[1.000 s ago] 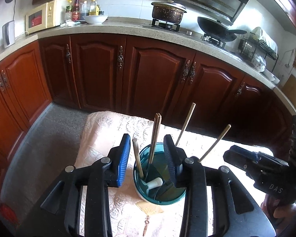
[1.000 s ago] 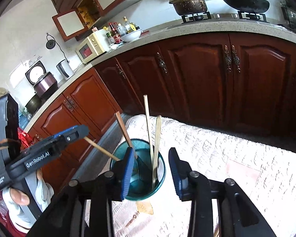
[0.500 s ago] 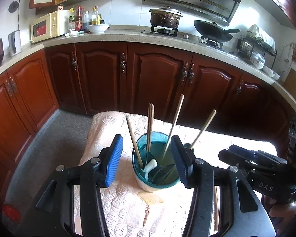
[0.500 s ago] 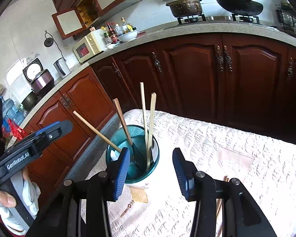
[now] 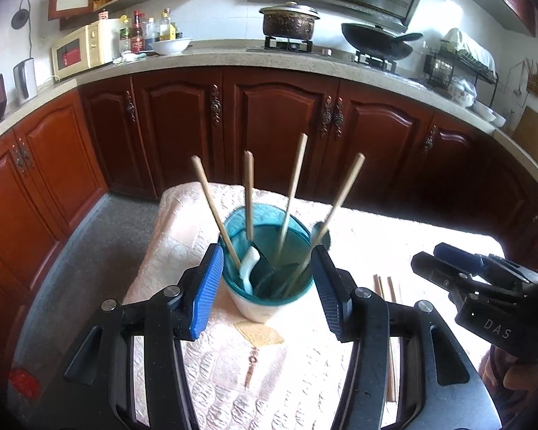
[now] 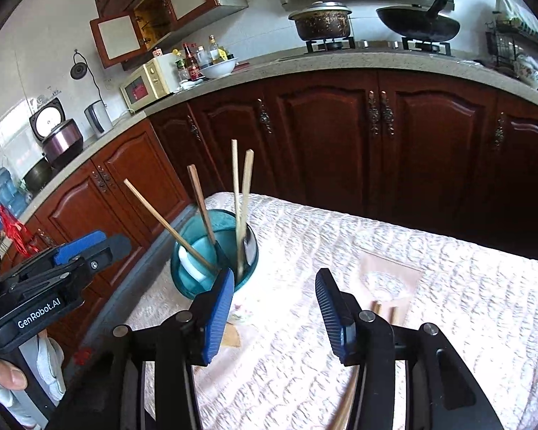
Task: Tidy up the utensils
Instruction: 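Move both open tools back to the remaining chopsticks on the cloth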
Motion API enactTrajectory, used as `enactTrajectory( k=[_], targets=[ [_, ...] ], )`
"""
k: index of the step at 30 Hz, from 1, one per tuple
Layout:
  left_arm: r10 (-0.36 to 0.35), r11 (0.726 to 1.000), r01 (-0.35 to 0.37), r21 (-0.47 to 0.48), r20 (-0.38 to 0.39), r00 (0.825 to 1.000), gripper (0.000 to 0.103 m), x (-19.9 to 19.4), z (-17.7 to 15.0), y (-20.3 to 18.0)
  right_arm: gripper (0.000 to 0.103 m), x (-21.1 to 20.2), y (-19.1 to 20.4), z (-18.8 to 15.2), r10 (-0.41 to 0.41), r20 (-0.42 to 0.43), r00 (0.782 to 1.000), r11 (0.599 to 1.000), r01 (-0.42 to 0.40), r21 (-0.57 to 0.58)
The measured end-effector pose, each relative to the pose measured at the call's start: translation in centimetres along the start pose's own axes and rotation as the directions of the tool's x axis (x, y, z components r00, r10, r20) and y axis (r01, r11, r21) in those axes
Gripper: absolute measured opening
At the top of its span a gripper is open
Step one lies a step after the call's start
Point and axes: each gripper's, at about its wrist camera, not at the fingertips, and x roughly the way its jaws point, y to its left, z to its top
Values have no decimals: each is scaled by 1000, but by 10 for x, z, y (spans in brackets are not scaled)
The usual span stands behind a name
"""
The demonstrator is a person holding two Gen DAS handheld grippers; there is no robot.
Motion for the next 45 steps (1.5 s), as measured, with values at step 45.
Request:
enactTrajectory(
  k=[45],
  targets=[
    [-99, 974, 149, 172, -270, 958, 50, 89, -81, -113, 45, 30, -133, -113, -101, -221, 970, 965, 149, 214]
  ],
)
